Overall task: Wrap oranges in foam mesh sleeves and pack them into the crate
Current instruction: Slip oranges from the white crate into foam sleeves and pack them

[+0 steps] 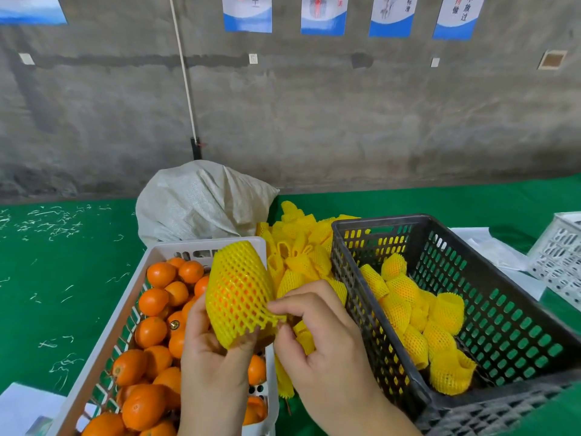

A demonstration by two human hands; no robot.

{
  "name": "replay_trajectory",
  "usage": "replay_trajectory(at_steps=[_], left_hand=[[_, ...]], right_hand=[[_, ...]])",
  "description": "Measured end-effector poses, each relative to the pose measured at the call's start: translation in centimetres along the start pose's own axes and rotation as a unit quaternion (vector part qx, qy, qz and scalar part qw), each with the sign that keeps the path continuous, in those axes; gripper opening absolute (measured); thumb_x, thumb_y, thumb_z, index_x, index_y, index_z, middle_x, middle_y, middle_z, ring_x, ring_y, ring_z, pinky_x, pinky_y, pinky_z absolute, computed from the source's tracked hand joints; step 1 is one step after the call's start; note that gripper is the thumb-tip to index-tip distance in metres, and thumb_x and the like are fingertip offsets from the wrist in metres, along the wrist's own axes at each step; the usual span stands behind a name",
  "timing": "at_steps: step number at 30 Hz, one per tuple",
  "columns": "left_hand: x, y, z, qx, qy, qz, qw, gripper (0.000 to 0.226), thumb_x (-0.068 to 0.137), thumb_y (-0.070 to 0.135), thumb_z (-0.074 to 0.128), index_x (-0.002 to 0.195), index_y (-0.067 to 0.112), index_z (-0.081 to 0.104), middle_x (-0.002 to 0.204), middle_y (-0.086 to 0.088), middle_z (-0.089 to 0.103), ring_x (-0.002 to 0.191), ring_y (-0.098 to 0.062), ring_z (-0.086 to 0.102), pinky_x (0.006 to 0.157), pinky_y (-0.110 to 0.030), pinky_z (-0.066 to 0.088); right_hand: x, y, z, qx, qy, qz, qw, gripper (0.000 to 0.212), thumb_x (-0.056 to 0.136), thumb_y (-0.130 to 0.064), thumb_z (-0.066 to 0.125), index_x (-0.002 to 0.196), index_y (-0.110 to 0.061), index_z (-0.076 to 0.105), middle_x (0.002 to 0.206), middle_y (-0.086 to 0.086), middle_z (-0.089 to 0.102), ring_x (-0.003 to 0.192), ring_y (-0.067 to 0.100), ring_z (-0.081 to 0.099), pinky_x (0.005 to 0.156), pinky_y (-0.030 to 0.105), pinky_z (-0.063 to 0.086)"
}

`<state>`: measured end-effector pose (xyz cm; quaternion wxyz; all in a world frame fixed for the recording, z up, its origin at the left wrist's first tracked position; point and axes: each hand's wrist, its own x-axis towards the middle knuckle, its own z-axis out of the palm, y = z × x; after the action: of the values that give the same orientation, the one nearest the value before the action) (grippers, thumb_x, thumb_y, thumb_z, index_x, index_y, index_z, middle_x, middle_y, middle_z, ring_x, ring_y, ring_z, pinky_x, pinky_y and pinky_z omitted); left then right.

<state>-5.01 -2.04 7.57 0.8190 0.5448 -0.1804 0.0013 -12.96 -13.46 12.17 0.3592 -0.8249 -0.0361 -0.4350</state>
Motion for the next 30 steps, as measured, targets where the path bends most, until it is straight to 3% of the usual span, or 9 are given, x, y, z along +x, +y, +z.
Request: replay_trajectory(at_steps=[2, 4, 7, 10, 14, 18, 23, 27, 30], left_hand=[[-0.2, -0.3, -0.2, 0.039, -0.005, 0.028, 0.999, 0.088, 0.054, 0.013, 0.1, 0.13, 0.034, 0.061, 0.115, 0.002, 0.077, 0.096, -0.016, 0.077, 0.07, -0.022, 0.061], [-0.3, 0.0, -0.1, 0.071, -0.019, 0.068, 0.995, 0.086, 0.057, 0.014, 0.094, 0.129, 0.043, 0.06, 0.121, 0.003, 0.074, 0.102, -0.014, 0.075, 0.075, -0.022, 0.061], [-0.7, 0.4, 0.8, 0.047, -0.049, 0.072, 0.995, 0.08, 0.063, 0.019, 0.096, 0.127, 0.052, 0.06, 0.126, 0.003, 0.072, 0.11, -0.02, 0.073, 0.08, -0.026, 0.061], [-0.9, 0.0, 1.8, 0.016, -0.05, 0.031, 0.998, 0.085, 0.073, 0.017, 0.093, 0.137, 0.052, 0.051, 0.135, 0.008, 0.067, 0.12, -0.02, 0.069, 0.086, -0.029, 0.061], [-0.6, -1.2, 1.9, 0.029, -0.066, -0.016, 0.997, 0.075, 0.093, 0.022, 0.081, 0.154, 0.037, 0.041, 0.137, 0.007, 0.064, 0.122, -0.02, 0.067, 0.088, -0.035, 0.062], [-0.2, -2.2, 1.1, 0.24, -0.197, 0.028, 0.95, 0.076, 0.089, 0.036, 0.065, 0.146, 0.069, 0.028, 0.135, 0.037, 0.057, 0.123, 0.003, 0.062, 0.091, -0.023, 0.058], [0.8, -5.2, -1.2, 0.278, -0.31, -0.033, 0.909, 0.115, 0.077, 0.068, 0.082, 0.158, 0.061, 0.001, 0.133, 0.024, 0.053, 0.103, -0.009, 0.067, 0.079, -0.023, 0.059], [1.7, -8.7, -4.6, 0.333, -0.224, -0.115, 0.909, 0.095, 0.085, 0.065, 0.069, 0.157, 0.058, 0.007, 0.117, 0.018, 0.057, 0.089, -0.019, 0.067, 0.072, -0.04, 0.06], [1.6, -10.9, -5.4, 0.309, -0.161, -0.215, 0.912, 0.096, 0.088, 0.053, 0.067, 0.164, 0.036, 0.011, 0.114, 0.01, 0.062, 0.085, -0.006, 0.068, 0.071, -0.03, 0.058]], right_hand=[[0.0, -0.3, -0.3, 0.077, -0.012, 0.036, 0.996, 0.008, 0.09, -0.015, 0.064, 0.095, -0.012, 0.068, 0.098, -0.003, 0.058, 0.095, 0.012, 0.061, 0.084, 0.021, 0.047], [0.1, -0.9, -0.4, 0.176, 0.022, 0.122, 0.977, 0.03, 0.092, -0.041, 0.064, 0.084, -0.013, 0.061, 0.086, -0.002, 0.054, 0.083, 0.016, 0.057, 0.076, 0.024, 0.044], [0.2, -1.3, 0.0, 0.262, -0.034, 0.292, 0.919, 0.067, 0.071, -0.074, 0.073, 0.114, -0.029, 0.049, 0.096, -0.014, 0.061, 0.087, 0.006, 0.065, 0.072, 0.02, 0.052], [-0.7, -0.6, 0.8, 0.311, -0.101, 0.351, 0.878, 0.089, 0.063, -0.051, 0.091, 0.134, -0.054, 0.037, 0.115, -0.033, 0.062, 0.111, -0.002, 0.065, 0.085, 0.023, 0.057], [-1.7, 1.1, 0.4, 0.259, -0.112, 0.319, 0.905, 0.08, 0.071, -0.039, 0.092, 0.128, -0.068, 0.043, 0.126, -0.036, 0.056, 0.118, -0.008, 0.057, 0.088, 0.015, 0.054], [-3.0, 2.9, 0.2, 0.256, -0.11, 0.344, 0.897, 0.077, 0.078, -0.033, 0.087, 0.115, -0.081, 0.04, 0.121, -0.045, 0.054, 0.114, -0.018, 0.054, 0.085, 0.005, 0.048], [-3.9, 6.4, -2.1, 0.232, -0.05, 0.4, 0.885, 0.081, 0.078, -0.046, 0.083, 0.14, -0.061, 0.034, 0.127, -0.021, 0.062, 0.109, 0.002, 0.065, 0.083, 0.022, 0.057], [-2.8, 12.0, -6.4, 0.143, 0.101, 0.476, 0.862, 0.068, 0.088, -0.038, 0.078, 0.142, -0.044, 0.038, 0.111, -0.001, 0.067, 0.087, 0.018, 0.067, 0.065, 0.025, 0.055], [-1.5, 15.7, -8.1, 0.059, 0.173, 0.52, 0.834, 0.082, 0.095, -0.026, 0.069, 0.158, -0.04, 0.019, 0.125, 0.005, 0.065, 0.096, 0.016, 0.066, 0.067, 0.027, 0.059]])
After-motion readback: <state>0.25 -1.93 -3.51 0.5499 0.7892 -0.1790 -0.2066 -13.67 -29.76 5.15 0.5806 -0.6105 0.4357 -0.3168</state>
